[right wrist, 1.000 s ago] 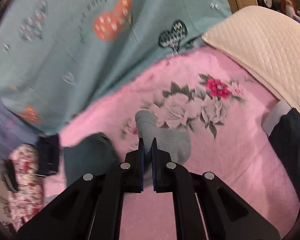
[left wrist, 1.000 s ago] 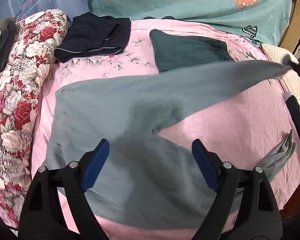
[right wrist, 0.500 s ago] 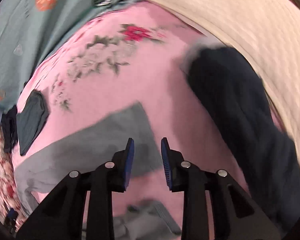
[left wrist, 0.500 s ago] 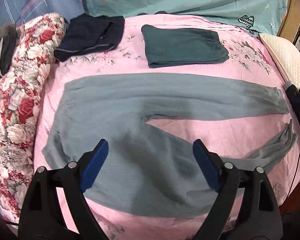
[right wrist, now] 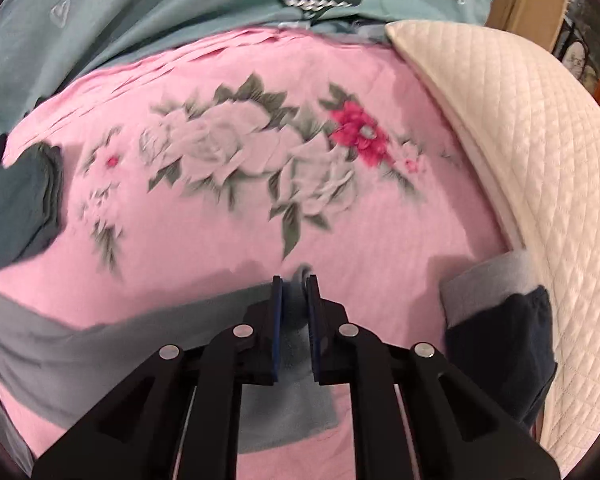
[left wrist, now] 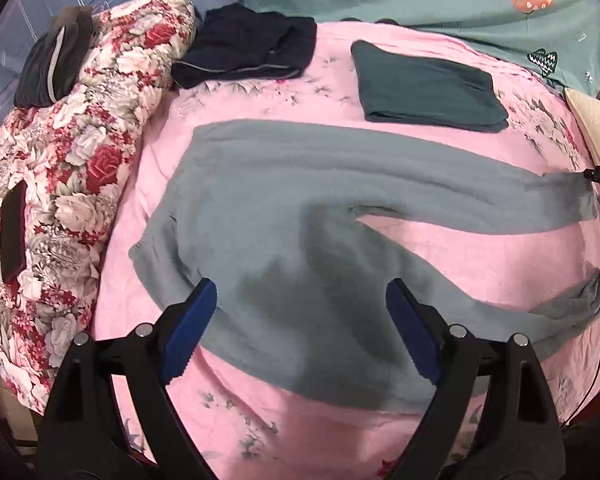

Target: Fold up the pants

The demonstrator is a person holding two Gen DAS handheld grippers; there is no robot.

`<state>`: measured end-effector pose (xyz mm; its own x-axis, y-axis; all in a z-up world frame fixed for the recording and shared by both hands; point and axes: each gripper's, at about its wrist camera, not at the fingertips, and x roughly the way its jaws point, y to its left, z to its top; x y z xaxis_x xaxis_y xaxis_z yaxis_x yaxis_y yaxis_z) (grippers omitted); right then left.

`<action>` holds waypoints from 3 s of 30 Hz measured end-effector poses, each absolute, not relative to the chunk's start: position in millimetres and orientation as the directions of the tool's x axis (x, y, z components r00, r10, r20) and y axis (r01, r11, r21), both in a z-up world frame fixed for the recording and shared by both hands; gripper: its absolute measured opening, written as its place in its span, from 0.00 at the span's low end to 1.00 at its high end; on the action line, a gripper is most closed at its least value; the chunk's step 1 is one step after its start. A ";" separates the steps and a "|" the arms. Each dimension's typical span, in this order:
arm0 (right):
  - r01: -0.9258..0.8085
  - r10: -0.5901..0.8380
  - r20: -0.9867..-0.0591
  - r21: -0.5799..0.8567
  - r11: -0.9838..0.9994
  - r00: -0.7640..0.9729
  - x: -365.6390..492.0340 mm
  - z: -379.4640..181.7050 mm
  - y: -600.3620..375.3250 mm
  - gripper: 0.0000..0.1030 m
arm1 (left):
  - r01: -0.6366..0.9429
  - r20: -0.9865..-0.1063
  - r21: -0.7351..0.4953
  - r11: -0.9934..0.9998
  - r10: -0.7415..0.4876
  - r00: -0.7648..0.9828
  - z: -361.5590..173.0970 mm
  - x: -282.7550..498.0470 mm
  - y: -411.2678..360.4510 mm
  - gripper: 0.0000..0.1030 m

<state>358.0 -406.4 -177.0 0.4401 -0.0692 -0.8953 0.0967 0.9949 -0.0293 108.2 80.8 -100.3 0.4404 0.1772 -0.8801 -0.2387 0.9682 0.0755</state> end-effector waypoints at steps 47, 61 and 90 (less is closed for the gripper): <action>0.151 0.194 -0.894 0.275 0.950 0.404 155.7 -155.3 -471.8 0.33 | -0.030 -0.879 0.143 0.989 0.141 0.455 -109.2 109.0 -3.3 0.90; 0.202 0.124 -0.926 0.206 0.957 0.356 115.2 -184.1 -448.2 0.05 | -0.135 -0.870 0.253 0.958 0.287 0.402 -124.4 88.4 67.4 0.90; -0.871 0.361 -0.880 -0.110 0.478 0.309 73.4 -209.9 51.0 0.28 | -0.273 -0.929 0.016 0.962 0.115 0.351 -197.0 107.9 271.1 0.35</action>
